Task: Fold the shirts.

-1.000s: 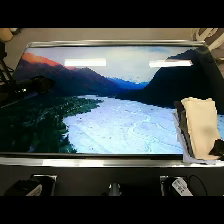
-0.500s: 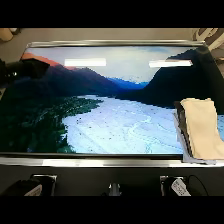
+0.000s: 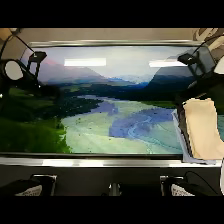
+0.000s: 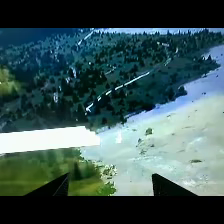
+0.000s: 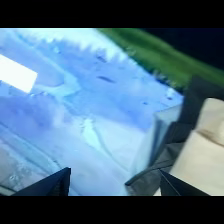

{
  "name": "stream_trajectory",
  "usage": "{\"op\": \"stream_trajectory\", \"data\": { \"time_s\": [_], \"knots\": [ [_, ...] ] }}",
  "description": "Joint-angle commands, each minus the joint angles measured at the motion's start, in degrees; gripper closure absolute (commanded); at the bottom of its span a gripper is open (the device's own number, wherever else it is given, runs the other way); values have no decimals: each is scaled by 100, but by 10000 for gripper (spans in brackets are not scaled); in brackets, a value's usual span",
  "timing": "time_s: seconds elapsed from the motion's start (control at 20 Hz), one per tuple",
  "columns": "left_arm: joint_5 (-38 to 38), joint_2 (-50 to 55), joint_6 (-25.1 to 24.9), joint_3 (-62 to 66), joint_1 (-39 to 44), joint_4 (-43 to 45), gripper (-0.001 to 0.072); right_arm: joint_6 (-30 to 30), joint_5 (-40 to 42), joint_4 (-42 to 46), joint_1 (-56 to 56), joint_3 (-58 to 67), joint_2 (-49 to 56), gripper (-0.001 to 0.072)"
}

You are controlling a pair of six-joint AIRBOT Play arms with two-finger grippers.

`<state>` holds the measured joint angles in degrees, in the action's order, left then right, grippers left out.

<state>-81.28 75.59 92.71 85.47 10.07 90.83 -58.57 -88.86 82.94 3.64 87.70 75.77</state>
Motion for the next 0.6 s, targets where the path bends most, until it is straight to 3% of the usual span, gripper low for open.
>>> {"op": "stream_trajectory", "data": {
  "time_s": [0.0, 0.55],
  "knots": [
    [501, -553, 291, -916, 61, 264, 94, -197, -393, -323, -273, -136, 319, 152],
    [483, -562, 234, -927, 63, 262, 93, -203, -267, -323, -273, -136, 317, 152]
  ]
}}
